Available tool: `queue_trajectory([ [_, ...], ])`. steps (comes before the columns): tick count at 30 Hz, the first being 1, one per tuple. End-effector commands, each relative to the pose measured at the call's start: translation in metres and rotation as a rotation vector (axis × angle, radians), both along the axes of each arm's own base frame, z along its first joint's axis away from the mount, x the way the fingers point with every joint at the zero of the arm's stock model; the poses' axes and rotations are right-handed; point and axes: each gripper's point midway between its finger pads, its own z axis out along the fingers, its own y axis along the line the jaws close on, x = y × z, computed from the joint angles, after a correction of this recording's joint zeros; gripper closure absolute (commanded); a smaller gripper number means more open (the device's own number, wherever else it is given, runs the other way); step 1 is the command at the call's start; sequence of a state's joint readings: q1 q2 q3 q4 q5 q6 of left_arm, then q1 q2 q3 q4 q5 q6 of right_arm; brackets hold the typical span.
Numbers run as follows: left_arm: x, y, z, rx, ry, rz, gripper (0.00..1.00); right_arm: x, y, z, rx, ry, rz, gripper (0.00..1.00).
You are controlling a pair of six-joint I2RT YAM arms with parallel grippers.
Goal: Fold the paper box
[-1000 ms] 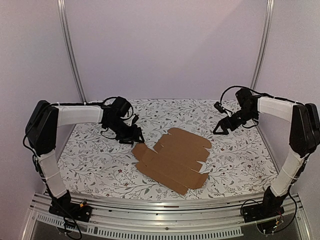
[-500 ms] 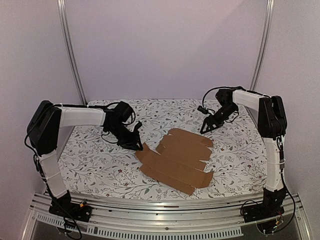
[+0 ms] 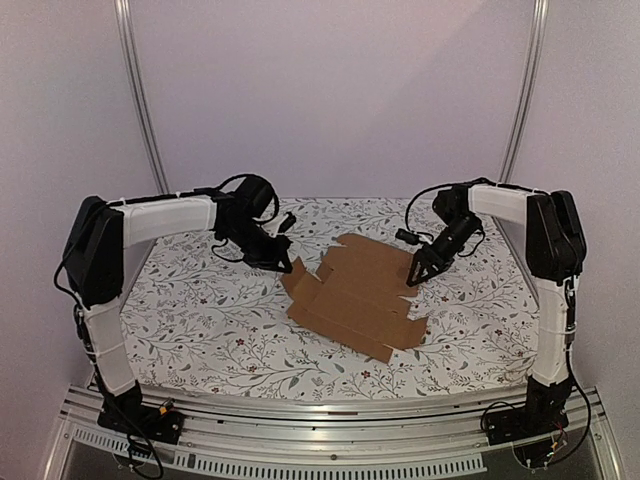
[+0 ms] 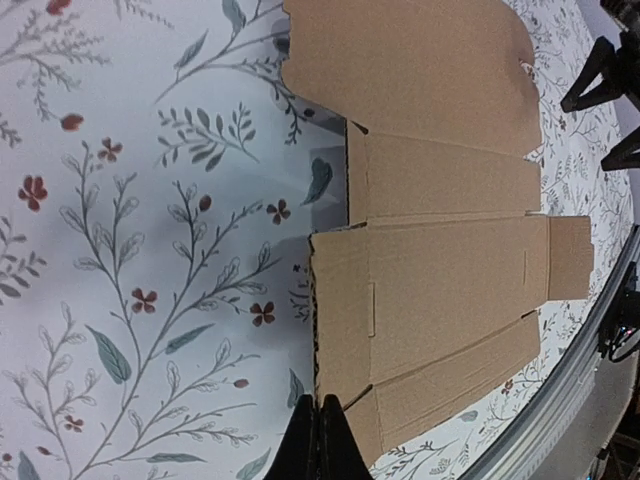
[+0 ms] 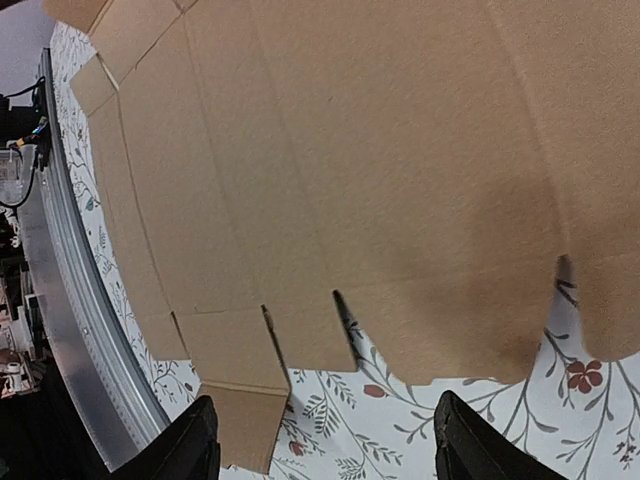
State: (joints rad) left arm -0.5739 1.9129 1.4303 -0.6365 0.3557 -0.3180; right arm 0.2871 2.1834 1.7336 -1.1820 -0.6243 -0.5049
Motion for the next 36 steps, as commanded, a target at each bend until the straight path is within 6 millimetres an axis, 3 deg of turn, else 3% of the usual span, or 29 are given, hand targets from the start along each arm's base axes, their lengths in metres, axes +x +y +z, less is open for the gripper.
queue_trajectory([
  [1, 0.053, 0.001, 0.005, 0.180, -0.170, -0.074, 1.00, -0.037, 0.006, 0.022, 0.061, 0.054, 0.033, 0.29],
  [2, 0.068, 0.001, 0.007, 0.210, -0.192, -0.073, 0.97, -0.047, 0.008, 0.019, 0.057, 0.070, 0.047, 0.30],
  [6, 0.125, -0.007, 0.025, 0.255, -0.276, -0.009, 0.67, -0.090, 0.014, 0.017, 0.048, 0.110, 0.139, 0.29],
  [9, 0.140, 0.001, 0.050, 0.284, -0.311, 0.129, 0.55, -0.107, 0.014, 0.029, 0.098, 0.130, 0.162, 0.29],
  [11, 0.129, 0.012, 0.070, 0.264, -0.306, 0.285, 0.51, -0.110, 0.013, 0.041, 0.149, 0.121, 0.154, 0.28],
  [13, 0.097, 0.002, 0.073, 0.120, -0.272, 0.389, 0.50, -0.105, 0.012, 0.058, 0.207, 0.085, 0.131, 0.27],
  [14, 0.070, 0.002, 0.047, 0.068, -0.222, 0.439, 0.46, -0.100, 0.010, 0.064, 0.223, 0.057, 0.119, 0.27],
  [15, 0.052, -0.004, 0.049, -0.022, -0.232, 0.497, 0.31, -0.094, 0.008, 0.069, 0.231, 0.026, 0.110, 0.26],
  [16, 0.037, -0.007, 0.048, -0.087, -0.239, 0.561, 0.23, -0.089, 0.005, 0.070, 0.225, 0.006, 0.097, 0.26],
  [19, 0.005, -0.020, 0.042, -0.157, -0.225, 0.650, 0.21, -0.076, -0.005, 0.066, 0.172, -0.047, 0.073, 0.26],
  [22, -0.016, -0.045, 0.036, -0.202, -0.201, 0.666, 0.21, -0.068, -0.013, 0.058, 0.118, -0.064, 0.051, 0.26],
  [27, -0.029, -0.077, 0.009, -0.289, -0.099, 0.733, 0.23, -0.050, -0.029, 0.046, 0.027, -0.113, -0.018, 0.23],
  [30, -0.024, -0.093, -0.001, -0.402, -0.042, 0.775, 0.24, -0.038, -0.042, 0.039, -0.040, -0.156, -0.064, 0.17],
  [36, -0.011, -0.114, -0.027, -0.467, 0.017, 0.829, 0.38, -0.030, -0.054, 0.032, -0.093, -0.173, -0.106, 0.16],
])
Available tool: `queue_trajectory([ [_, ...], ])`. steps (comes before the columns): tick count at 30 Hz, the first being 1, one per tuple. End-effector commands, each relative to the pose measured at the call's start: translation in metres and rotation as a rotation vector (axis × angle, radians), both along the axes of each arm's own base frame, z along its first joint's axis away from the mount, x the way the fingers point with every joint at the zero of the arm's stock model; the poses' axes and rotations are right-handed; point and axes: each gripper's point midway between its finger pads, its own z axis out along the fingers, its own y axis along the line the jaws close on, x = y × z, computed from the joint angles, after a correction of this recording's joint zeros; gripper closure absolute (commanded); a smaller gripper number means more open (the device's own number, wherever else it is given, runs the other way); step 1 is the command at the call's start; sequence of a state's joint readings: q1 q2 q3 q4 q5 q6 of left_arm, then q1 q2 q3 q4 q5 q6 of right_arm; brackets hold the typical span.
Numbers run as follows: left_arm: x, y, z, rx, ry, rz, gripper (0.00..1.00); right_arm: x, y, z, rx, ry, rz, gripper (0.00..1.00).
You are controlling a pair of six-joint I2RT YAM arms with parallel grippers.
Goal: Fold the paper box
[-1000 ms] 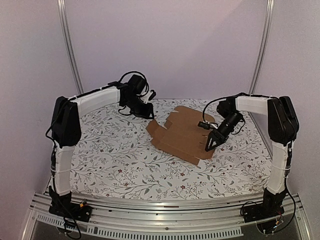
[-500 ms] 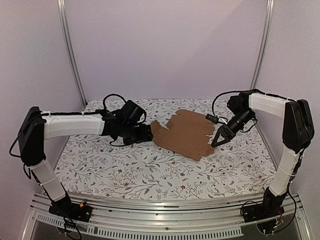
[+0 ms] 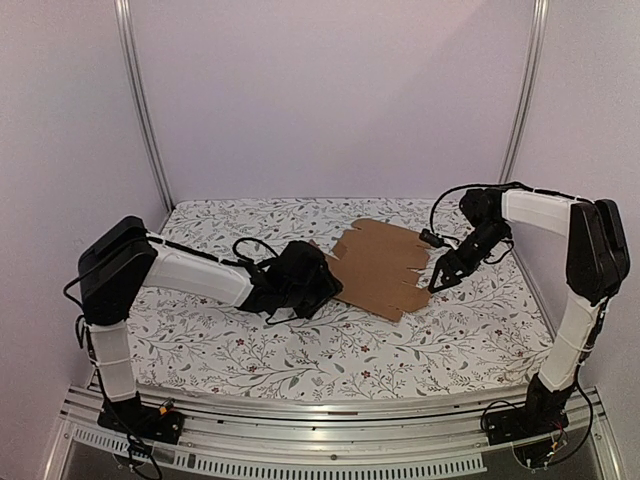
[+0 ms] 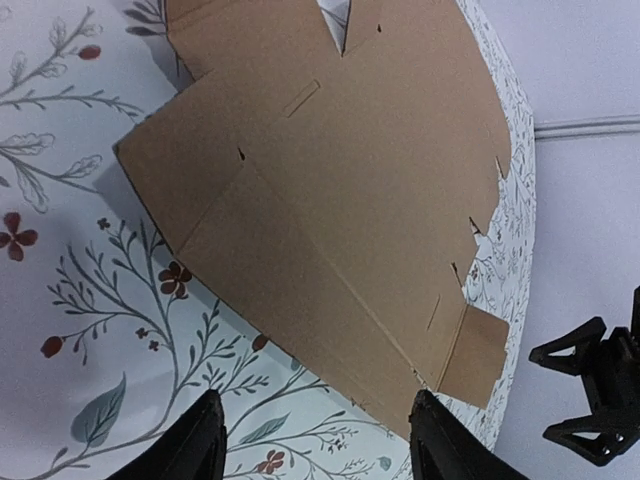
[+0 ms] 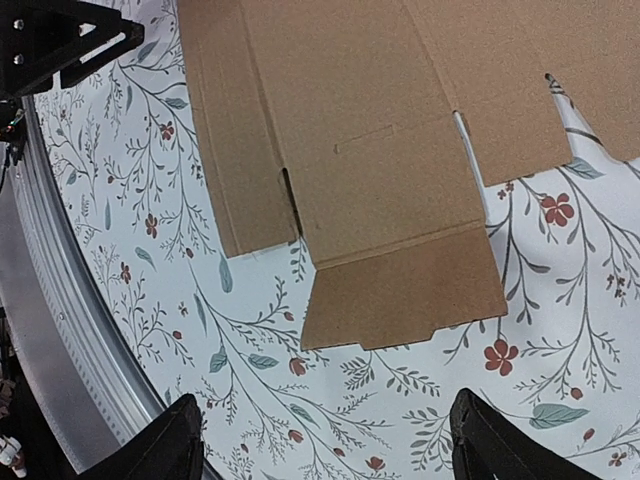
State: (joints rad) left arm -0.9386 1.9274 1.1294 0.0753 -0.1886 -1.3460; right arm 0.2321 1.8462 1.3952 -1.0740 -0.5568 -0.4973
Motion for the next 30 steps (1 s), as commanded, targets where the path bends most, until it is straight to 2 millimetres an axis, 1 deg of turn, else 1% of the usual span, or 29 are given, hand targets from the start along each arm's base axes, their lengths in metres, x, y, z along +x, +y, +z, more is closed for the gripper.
queue_trajectory([
  [1, 0.015, -0.024, -0.008, -0.151, 0.007, 0.064, 0.41, 0.012, -0.012, 0.000, -0.056, -0.053, -0.051, 0.16],
  [3, 0.020, -0.028, -0.015, -0.191, 0.011, 0.081, 0.46, 0.013, -0.012, -0.002, -0.063, -0.054, -0.052, 0.16],
  [5, 0.024, -0.033, -0.023, -0.211, 0.023, 0.091, 0.49, 0.014, -0.013, -0.001, -0.068, -0.062, -0.054, 0.16],
  [10, 0.035, -0.039, -0.033, -0.244, 0.009, 0.109, 0.57, 0.014, -0.015, -0.001, -0.075, -0.071, -0.053, 0.16],
  [12, 0.043, -0.040, -0.037, -0.258, 0.003, 0.124, 0.63, 0.013, -0.016, -0.001, -0.076, -0.075, -0.053, 0.17],
  [14, 0.050, -0.039, -0.044, -0.265, 0.008, 0.142, 0.72, 0.014, -0.016, 0.000, -0.073, -0.076, -0.056, 0.17],
  [16, 0.057, -0.035, -0.051, -0.271, 0.016, 0.160, 0.83, 0.014, -0.016, 0.001, -0.065, -0.074, -0.062, 0.18],
  [18, 0.062, -0.028, -0.054, -0.270, 0.017, 0.165, 0.91, 0.015, -0.015, 0.005, -0.055, -0.079, -0.067, 0.18],
  [21, 0.073, -0.012, -0.044, -0.269, -0.002, 0.142, 1.00, 0.016, -0.013, 0.016, -0.037, -0.107, -0.067, 0.19],
  [25, 0.082, 0.015, -0.021, -0.265, -0.019, 0.062, 1.00, 0.017, -0.011, 0.034, -0.013, -0.149, -0.071, 0.20],
  [27, 0.075, 0.021, -0.011, -0.281, 0.028, -0.045, 1.00, 0.015, -0.009, 0.046, 0.006, -0.157, -0.071, 0.20],
  [28, 0.070, 0.025, -0.006, -0.291, 0.054, -0.099, 1.00, 0.012, -0.007, 0.055, 0.021, -0.167, -0.060, 0.21],
  [30, 0.055, 0.034, 0.005, -0.307, 0.114, -0.207, 1.00, 0.007, -0.006, 0.071, 0.040, -0.181, -0.039, 0.20],
])
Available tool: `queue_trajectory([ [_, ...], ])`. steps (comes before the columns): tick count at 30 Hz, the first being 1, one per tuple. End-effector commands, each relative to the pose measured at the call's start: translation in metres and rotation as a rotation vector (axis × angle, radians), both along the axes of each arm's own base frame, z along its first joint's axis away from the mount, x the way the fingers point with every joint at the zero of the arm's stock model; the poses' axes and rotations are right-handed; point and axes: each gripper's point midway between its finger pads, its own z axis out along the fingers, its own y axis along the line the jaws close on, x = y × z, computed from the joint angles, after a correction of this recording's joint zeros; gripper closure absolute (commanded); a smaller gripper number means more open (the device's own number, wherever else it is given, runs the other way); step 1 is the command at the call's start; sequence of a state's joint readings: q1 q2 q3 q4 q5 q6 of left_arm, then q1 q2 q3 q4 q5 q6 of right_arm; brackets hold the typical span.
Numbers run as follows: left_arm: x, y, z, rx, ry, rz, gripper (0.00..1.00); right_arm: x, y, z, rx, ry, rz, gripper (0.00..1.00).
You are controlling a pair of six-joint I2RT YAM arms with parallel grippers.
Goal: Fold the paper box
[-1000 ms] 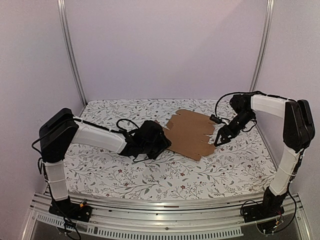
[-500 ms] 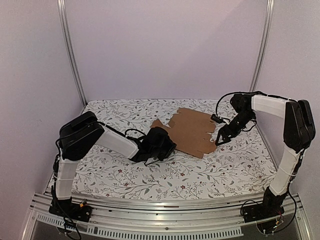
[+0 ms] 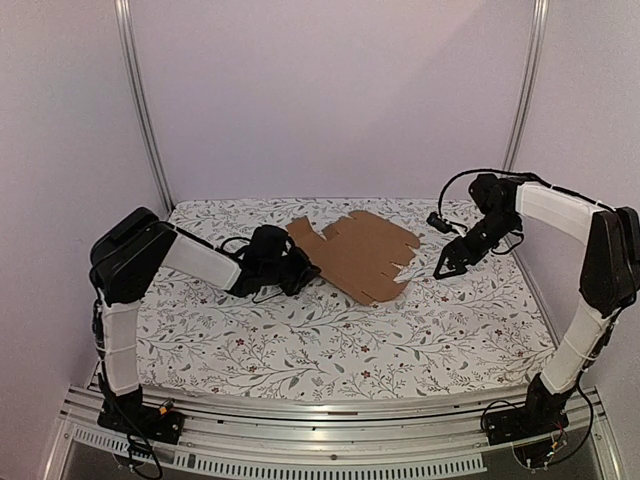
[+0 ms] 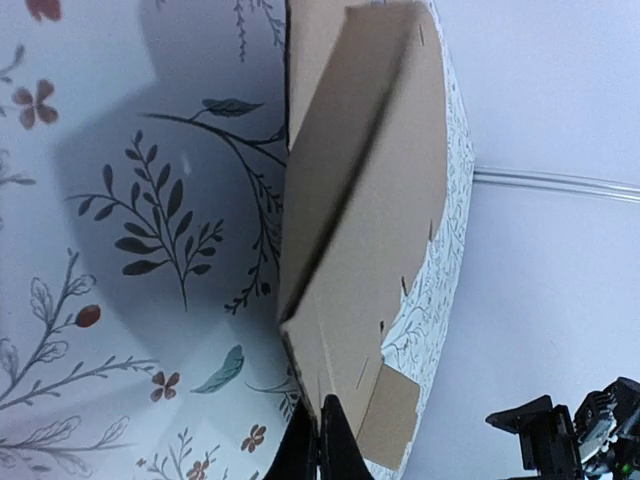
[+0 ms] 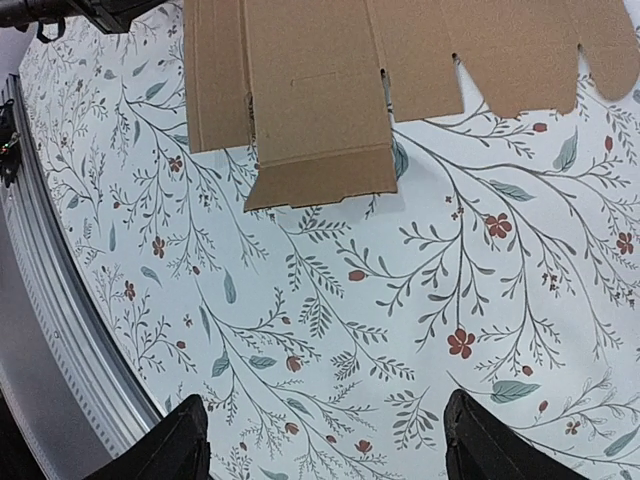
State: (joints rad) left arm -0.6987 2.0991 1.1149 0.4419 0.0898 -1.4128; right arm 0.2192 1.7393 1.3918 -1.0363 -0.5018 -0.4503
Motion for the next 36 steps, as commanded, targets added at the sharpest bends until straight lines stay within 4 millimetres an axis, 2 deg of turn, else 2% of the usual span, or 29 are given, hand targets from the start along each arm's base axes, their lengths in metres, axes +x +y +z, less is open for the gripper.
queue_trajectory([
  [1, -0.036, 0.011, 0.035, -0.040, 0.054, -0.330, 1.00, -0.007, 0.005, 0.048, 0.067, -0.072, 0.034, 0.20],
  [3, -0.057, 0.015, 0.045, -0.031, 0.089, -0.474, 1.00, -0.010, 0.005, 0.063, 0.072, -0.108, 0.061, 0.20],
  [5, -0.082, 0.023, 0.048, 0.024, 0.147, -0.620, 1.00, -0.012, 0.004, 0.075, 0.070, -0.140, 0.070, 0.20],
  [9, -0.125, 0.047, 0.045, 0.141, 0.261, -0.874, 1.00, -0.013, 0.005, 0.083, 0.082, -0.150, 0.076, 0.20],
  [12, -0.128, 0.072, 0.039, 0.197, 0.308, -0.899, 1.00, -0.013, 0.008, 0.075, 0.088, -0.138, 0.078, 0.21],
  [17, -0.112, 0.110, 0.035, 0.479, 0.272, -0.943, 1.00, -0.025, 0.022, 0.056, 0.084, -0.101, 0.116, 0.22],
  [21, -0.095, 0.116, 0.022, 0.580, 0.272, -1.001, 1.00, -0.037, 0.035, 0.045, 0.049, -0.083, 0.198, 0.22],
  [27, -0.071, 0.094, -0.002, 0.590, 0.258, -1.140, 1.00, -0.035, 0.053, 0.050, 0.113, -0.053, 0.242, 0.21],
  [29, -0.057, 0.081, -0.001, 0.617, 0.206, -1.173, 1.00, -0.033, 0.057, 0.052, 0.130, -0.049, 0.242, 0.21],
  [31, -0.045, 0.062, 0.014, 0.604, 0.106, -1.201, 1.00, -0.031, 0.059, 0.052, 0.137, -0.047, 0.245, 0.21],
  [34, -0.025, 0.036, 0.039, 0.610, -0.062, -1.218, 0.84, -0.026, 0.061, 0.047, 0.133, -0.035, 0.245, 0.21],
  [36, -0.007, 0.030, 0.048, 0.672, -0.135, -1.180, 0.65, -0.021, 0.062, 0.043, 0.128, -0.033, 0.248, 0.20],
])
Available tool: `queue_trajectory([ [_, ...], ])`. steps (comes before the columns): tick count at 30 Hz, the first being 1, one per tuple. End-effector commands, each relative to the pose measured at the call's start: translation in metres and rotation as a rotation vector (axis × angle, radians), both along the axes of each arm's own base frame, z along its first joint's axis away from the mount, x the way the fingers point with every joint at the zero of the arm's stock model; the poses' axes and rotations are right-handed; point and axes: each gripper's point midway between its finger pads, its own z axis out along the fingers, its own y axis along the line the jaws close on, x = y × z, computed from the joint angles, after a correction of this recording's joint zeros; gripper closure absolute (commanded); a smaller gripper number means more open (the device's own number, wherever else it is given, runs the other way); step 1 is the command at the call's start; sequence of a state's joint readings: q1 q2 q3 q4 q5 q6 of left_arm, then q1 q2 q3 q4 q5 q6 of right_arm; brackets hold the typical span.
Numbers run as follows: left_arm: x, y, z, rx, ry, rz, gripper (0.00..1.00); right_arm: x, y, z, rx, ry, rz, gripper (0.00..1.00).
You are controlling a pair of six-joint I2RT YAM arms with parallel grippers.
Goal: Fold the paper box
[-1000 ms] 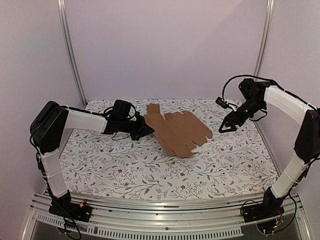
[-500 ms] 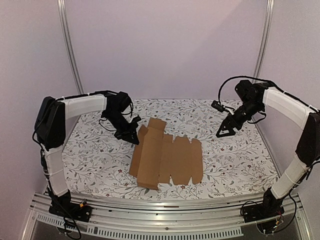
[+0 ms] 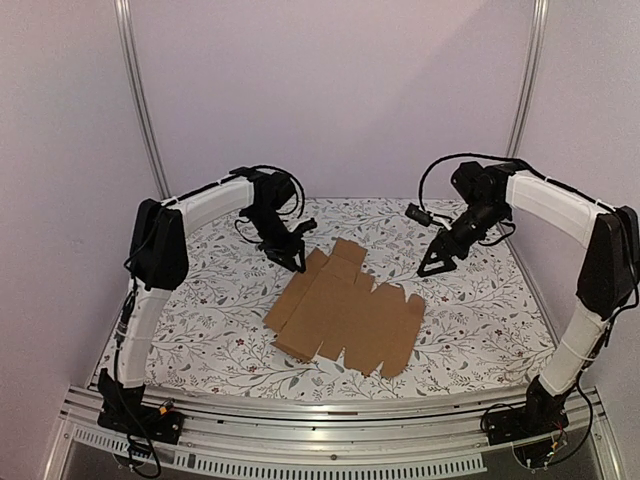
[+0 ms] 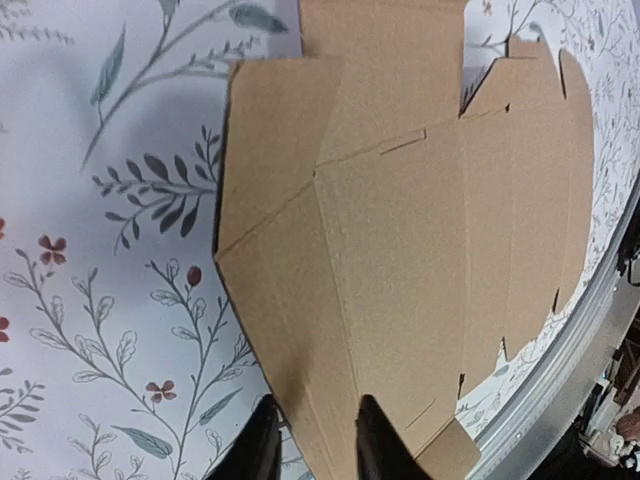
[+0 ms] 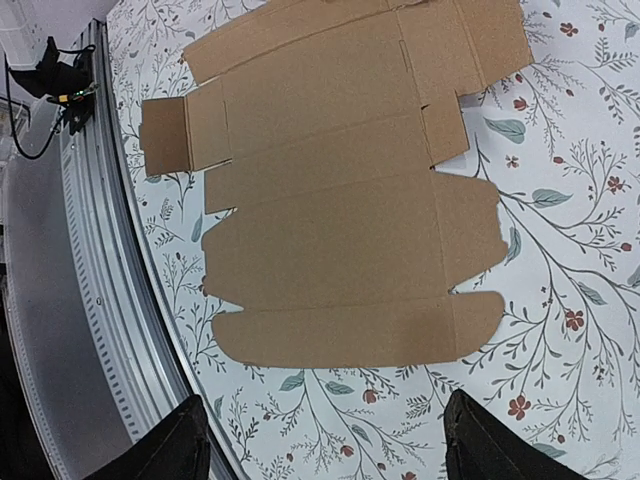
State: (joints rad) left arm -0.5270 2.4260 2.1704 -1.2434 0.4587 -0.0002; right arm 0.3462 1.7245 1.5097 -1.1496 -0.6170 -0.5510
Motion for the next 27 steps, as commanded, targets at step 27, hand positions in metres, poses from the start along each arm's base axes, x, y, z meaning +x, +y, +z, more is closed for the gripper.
queue_trajectory([
  [27, -0.030, 0.010, -0.005, -0.169, -0.012, 0.275, 0.44, 0.069, 0.037, -0.107, -0.155, 0.119, -0.051, 0.24],
])
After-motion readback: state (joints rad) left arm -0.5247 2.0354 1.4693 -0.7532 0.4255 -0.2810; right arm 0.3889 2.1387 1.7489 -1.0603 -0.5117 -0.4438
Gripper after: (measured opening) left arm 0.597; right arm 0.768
